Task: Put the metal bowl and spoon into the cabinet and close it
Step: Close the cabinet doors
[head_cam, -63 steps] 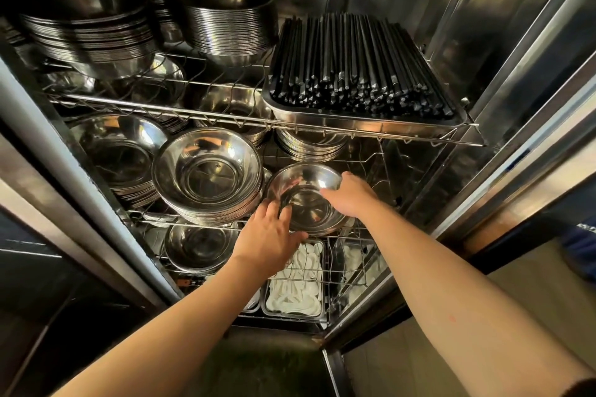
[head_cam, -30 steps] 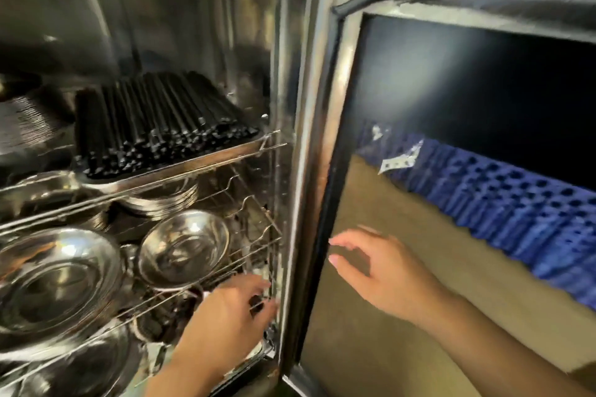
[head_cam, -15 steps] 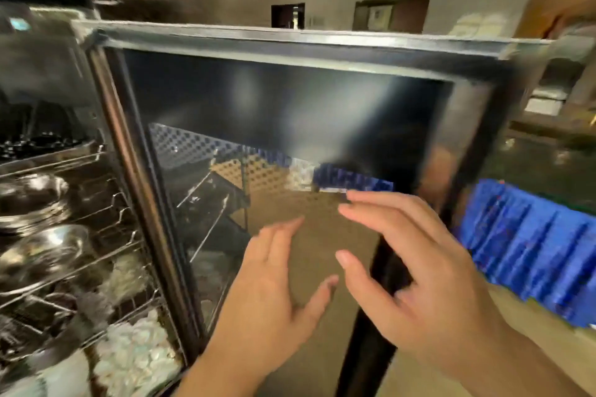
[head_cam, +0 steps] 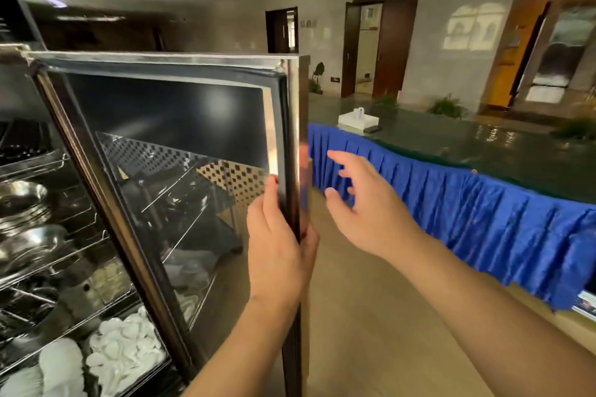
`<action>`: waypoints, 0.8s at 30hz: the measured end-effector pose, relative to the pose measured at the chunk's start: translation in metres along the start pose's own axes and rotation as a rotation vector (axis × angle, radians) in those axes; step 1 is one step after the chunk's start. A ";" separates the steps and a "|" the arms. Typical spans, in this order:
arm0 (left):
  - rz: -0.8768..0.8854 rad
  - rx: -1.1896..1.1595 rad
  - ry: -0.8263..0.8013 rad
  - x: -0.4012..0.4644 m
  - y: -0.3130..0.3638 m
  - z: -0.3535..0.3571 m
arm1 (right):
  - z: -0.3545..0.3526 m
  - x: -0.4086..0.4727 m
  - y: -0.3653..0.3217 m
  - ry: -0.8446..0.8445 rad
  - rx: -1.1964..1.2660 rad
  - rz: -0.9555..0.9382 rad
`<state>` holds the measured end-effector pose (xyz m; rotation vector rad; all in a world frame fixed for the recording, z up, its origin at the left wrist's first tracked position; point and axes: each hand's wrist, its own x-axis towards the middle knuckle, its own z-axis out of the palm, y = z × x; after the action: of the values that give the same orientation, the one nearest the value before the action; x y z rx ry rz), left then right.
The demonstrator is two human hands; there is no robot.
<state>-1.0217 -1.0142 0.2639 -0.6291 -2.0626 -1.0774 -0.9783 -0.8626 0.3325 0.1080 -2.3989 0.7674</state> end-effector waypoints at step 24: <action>-0.374 0.161 0.112 -0.113 -0.026 -0.258 | 0.163 -0.065 -0.123 -0.983 0.685 -0.081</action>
<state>-0.8736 -1.2555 0.2654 -0.0999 -2.1906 -1.1064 -0.9813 -1.0612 0.2514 1.0622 -2.8049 1.7693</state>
